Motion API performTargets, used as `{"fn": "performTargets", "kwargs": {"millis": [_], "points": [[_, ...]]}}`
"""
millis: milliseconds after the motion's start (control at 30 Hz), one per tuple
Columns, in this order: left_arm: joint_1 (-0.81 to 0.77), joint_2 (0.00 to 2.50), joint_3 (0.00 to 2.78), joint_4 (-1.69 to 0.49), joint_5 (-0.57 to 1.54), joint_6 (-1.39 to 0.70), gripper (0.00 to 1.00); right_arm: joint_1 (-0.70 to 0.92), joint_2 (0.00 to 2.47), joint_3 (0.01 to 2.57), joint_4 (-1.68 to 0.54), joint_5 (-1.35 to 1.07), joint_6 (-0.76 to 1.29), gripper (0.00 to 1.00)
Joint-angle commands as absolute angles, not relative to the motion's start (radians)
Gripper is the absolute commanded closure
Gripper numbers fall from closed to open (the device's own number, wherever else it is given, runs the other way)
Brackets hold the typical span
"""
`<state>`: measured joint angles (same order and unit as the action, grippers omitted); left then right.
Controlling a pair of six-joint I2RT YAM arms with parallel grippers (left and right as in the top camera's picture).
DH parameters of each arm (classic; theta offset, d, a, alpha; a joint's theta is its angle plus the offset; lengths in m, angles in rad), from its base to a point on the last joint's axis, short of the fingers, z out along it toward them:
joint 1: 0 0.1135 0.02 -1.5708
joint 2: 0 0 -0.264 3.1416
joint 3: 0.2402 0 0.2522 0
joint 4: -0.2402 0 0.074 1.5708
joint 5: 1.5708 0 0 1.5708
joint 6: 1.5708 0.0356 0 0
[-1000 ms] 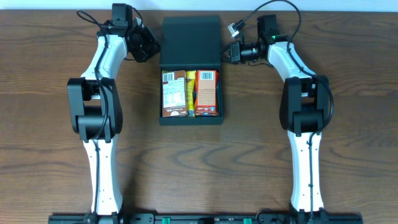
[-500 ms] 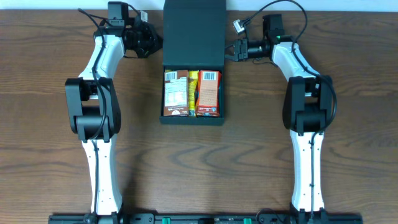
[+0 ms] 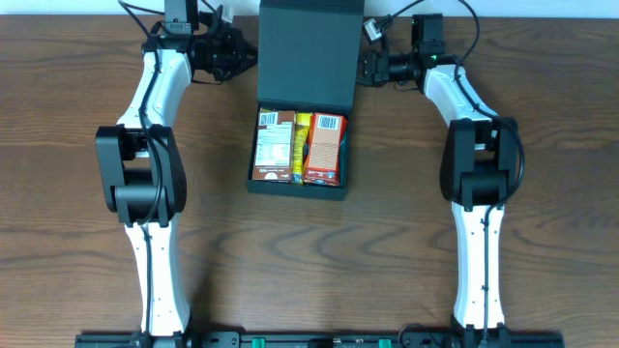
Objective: Pack container
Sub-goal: 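Swing the lid forward with both grippers to close the box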
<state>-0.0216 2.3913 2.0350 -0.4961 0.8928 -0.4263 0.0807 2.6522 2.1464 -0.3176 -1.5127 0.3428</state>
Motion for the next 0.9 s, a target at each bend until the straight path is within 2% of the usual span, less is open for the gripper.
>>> {"fn": "performTargets", "kwargs": {"millis": [0,333,700,867], "points": [[-0.029,2.353,2.034,-0.497,0.939,-0.387,0.94,0.094,2.578,2.148,-0.303,-1.56,0.398,0.99],[-0.004,2.327,2.034,-0.496,0.933,-0.373,0.94,0.103,2.506,2.148,-0.06,-1.56,0.633,0.99],[0.041,2.199,2.034,-0.493,0.961,-0.316,0.94,0.178,2.493,2.148,0.326,-1.56,1.016,0.99],[0.046,2.141,2.034,-0.493,0.911,-0.309,0.94,0.207,2.493,2.148,0.49,-1.56,1.164,0.99]]}}
